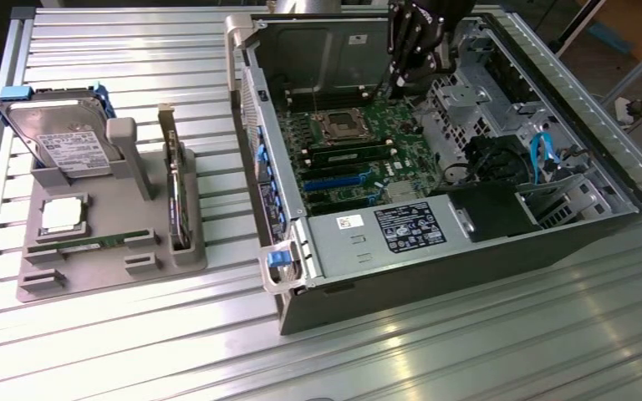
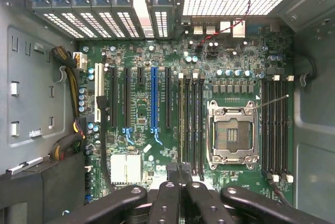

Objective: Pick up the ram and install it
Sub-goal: 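Press down the ram until it locks into place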

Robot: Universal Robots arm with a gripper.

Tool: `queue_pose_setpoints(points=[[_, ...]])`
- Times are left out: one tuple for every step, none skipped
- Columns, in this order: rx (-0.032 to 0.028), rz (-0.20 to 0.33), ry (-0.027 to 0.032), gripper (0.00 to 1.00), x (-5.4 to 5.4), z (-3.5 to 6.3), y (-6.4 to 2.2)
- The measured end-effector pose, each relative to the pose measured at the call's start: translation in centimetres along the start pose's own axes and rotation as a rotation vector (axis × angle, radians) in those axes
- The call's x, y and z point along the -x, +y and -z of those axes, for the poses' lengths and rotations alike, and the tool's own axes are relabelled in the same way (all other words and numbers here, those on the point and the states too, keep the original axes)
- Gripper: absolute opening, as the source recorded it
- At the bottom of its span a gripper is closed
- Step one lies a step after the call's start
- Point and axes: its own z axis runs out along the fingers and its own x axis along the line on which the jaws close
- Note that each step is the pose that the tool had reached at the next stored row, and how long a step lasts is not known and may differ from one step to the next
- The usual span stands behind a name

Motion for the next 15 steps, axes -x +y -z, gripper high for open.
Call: queue_pose_setpoints(points=[[0.0000, 0.000, -0.0001, 0.11, 0.00, 0.00, 0.00], [0.0000, 0.000, -0.0001, 0.11, 0.00, 0.00, 0.00], [-0.0001, 0.000, 0.0000, 0.11, 0.00, 0.00, 0.00], [-0.0027, 0.000, 0.0001, 0.11, 0.00, -0.01, 0.05], [-0.0051, 0.000, 0.0005, 0.11, 0.00, -0.02, 0.10], [-0.0070, 0.000, 0.0009, 0.11, 0.00, -0.03, 0.13], [-0.0129, 0.000, 0.0017, 0.11, 0.00, -0.05, 0.22], [-0.0158, -0.001, 0.0020, 0.11, 0.00, -0.06, 0.27], [-0.0173, -0.001, 0.0024, 0.11, 0.00, -0.06, 0.29], [-0.0185, -0.001, 0.0025, 0.11, 0.00, -0.06, 0.31], [-0.0188, 0.000, 0.0025, 0.11, 0.00, -0.06, 0.31], [-0.0190, 0.000, 0.0025, 0.11, 0.00, -0.06, 0.31], [-0.0190, -0.001, 0.0024, 0.11, 0.00, -0.07, 0.31], [-0.0190, -0.001, 0.0024, 0.11, 0.00, -0.07, 0.32], [-0.0190, -0.001, 0.0023, 0.11, 0.00, -0.07, 0.32]])
